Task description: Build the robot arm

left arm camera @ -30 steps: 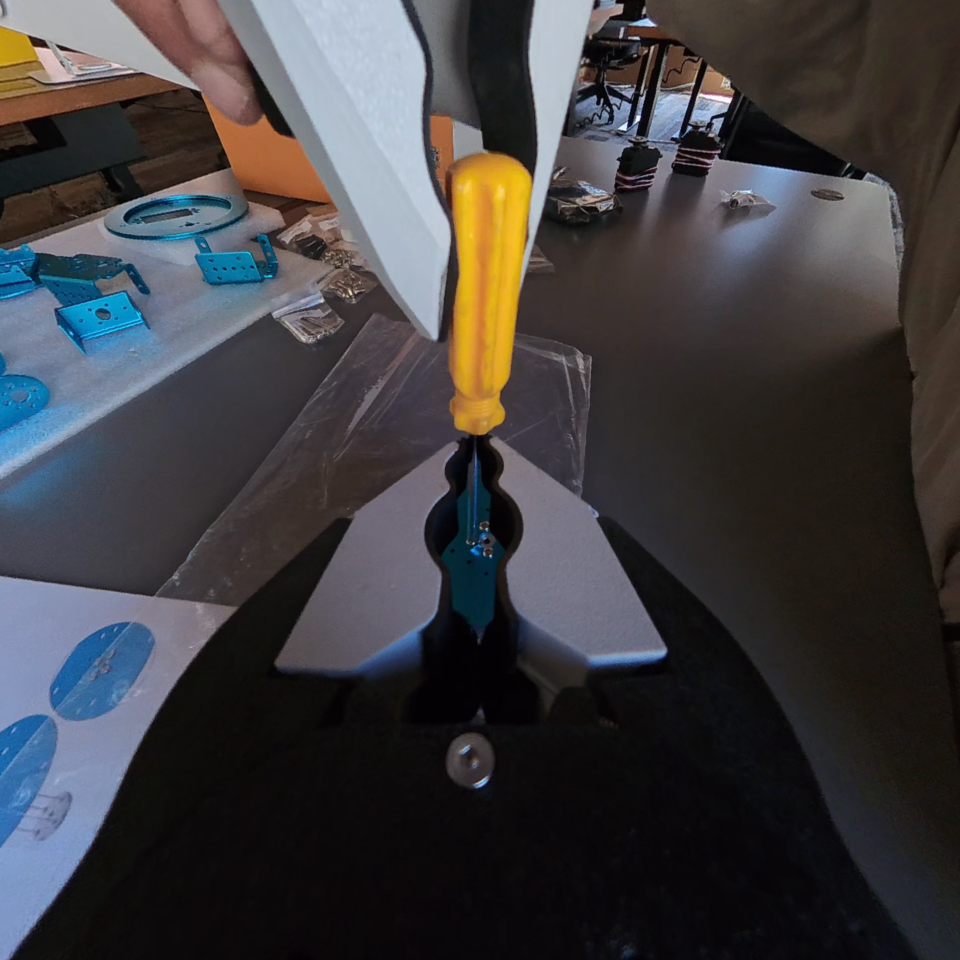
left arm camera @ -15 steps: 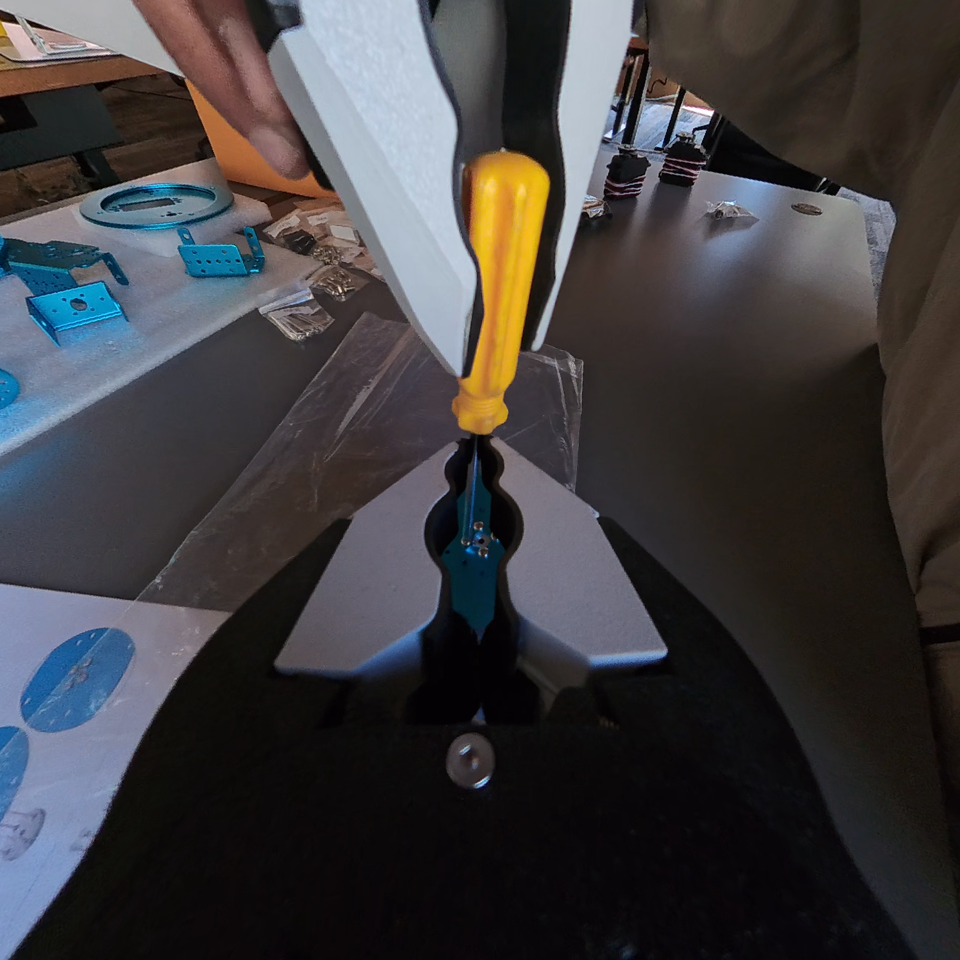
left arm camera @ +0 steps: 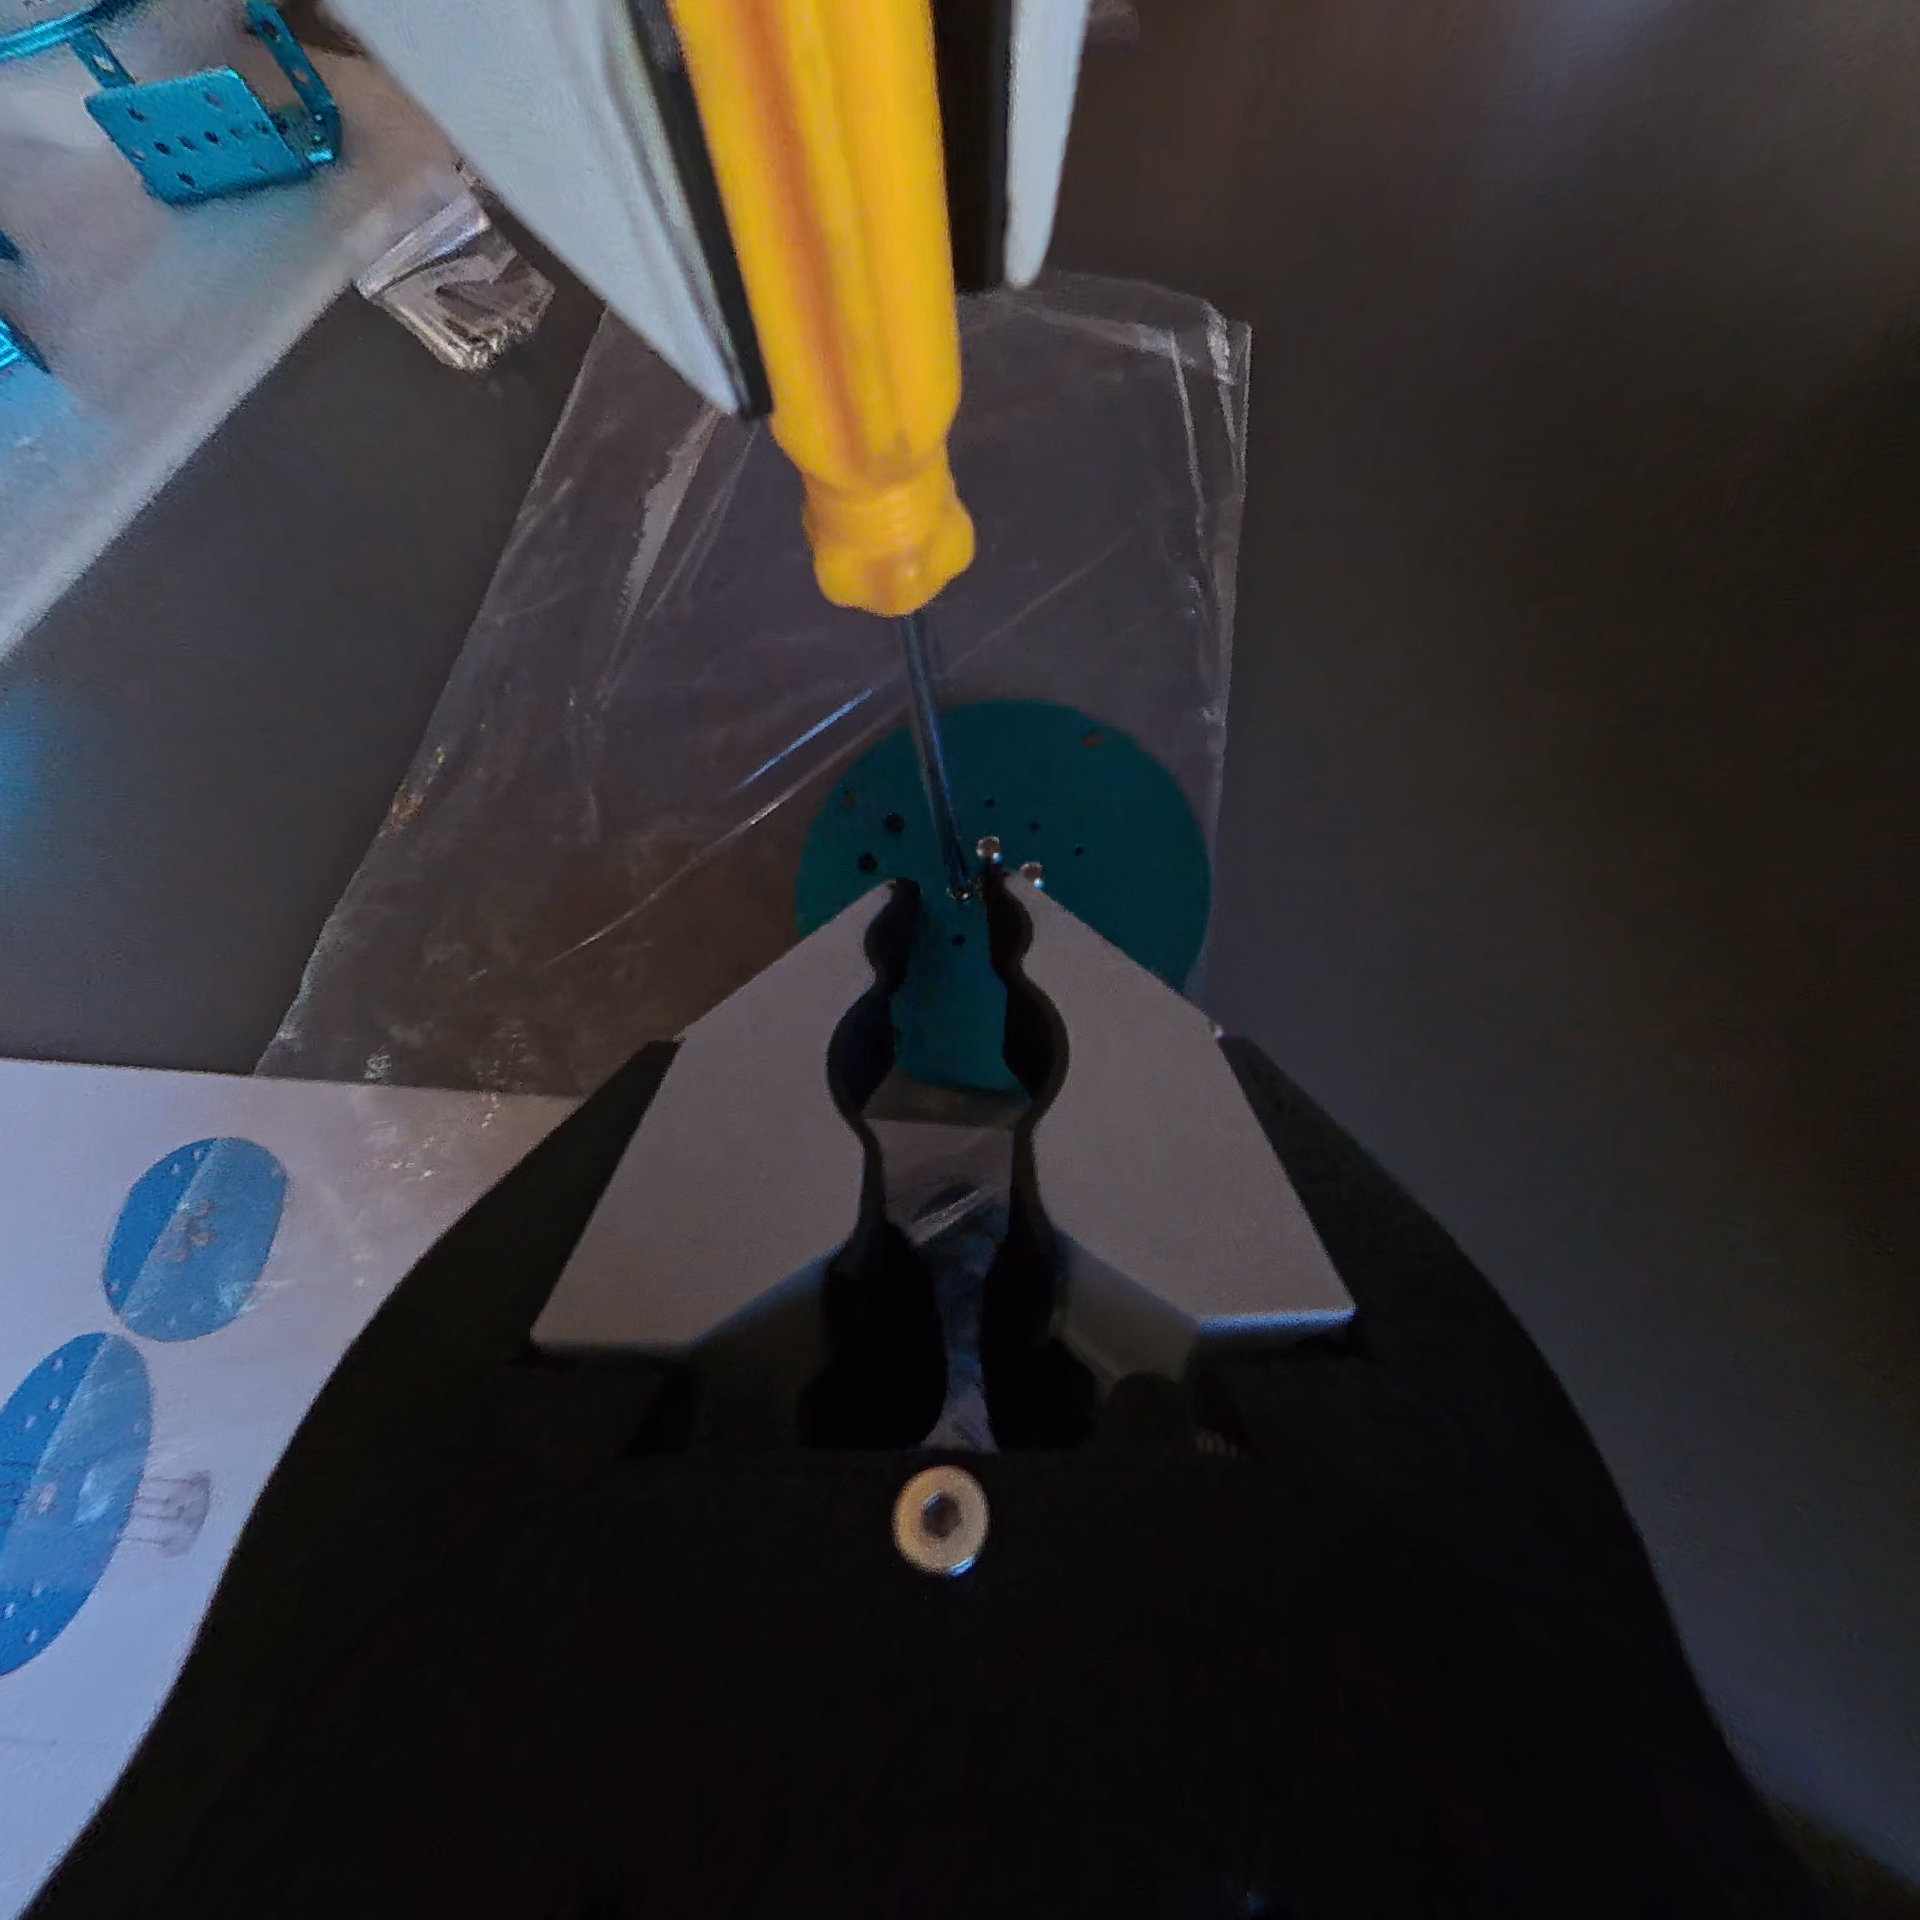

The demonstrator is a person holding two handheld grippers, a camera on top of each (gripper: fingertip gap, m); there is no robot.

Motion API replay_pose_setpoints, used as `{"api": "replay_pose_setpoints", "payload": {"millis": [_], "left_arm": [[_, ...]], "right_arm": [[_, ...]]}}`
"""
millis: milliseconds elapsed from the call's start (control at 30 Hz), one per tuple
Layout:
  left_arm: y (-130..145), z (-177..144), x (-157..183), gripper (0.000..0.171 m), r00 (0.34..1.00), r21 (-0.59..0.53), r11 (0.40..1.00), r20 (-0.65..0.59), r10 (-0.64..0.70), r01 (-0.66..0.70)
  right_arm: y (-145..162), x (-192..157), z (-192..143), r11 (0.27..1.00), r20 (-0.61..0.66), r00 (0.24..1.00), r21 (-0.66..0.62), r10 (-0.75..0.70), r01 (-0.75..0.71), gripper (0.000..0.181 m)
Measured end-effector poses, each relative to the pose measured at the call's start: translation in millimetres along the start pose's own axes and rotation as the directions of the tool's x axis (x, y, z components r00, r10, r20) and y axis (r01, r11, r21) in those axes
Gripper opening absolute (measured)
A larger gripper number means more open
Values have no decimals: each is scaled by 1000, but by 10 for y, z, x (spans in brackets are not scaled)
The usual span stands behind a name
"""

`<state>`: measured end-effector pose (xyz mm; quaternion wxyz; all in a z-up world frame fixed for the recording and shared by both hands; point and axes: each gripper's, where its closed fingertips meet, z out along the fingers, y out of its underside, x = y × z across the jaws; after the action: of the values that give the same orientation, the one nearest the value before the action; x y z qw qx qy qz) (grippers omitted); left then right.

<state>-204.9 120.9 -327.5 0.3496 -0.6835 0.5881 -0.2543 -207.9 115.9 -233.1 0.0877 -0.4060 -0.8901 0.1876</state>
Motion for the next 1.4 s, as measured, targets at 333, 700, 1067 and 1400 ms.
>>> {"api": "replay_pose_setpoints", "payload": {"millis": [333, 700, 1067, 1400], "left_arm": [[13, 13, 28, 8, 1000, -13, 1000, 28, -8, 8], [14, -170, 83, 58, 995, -6, 996, 36, -91, 92], [52, -44, 135, 57, 986, -3, 988, 61, -155, 156], [47, -30, 132, 53, 985, -2, 988, 74, -156, 157]], "right_arm": [[-8, -16, -3, 946, -159, 937, 144, 312, -291, 18], [1, 4, 9, 931, -135, 922, 113, 362, -348, 18], [-60, 25, 28, 861, -197, 840, 169, 506, -479, 17], [-51, 151, 16, 567, -303, 479, 411, 824, -714, 17]]}}
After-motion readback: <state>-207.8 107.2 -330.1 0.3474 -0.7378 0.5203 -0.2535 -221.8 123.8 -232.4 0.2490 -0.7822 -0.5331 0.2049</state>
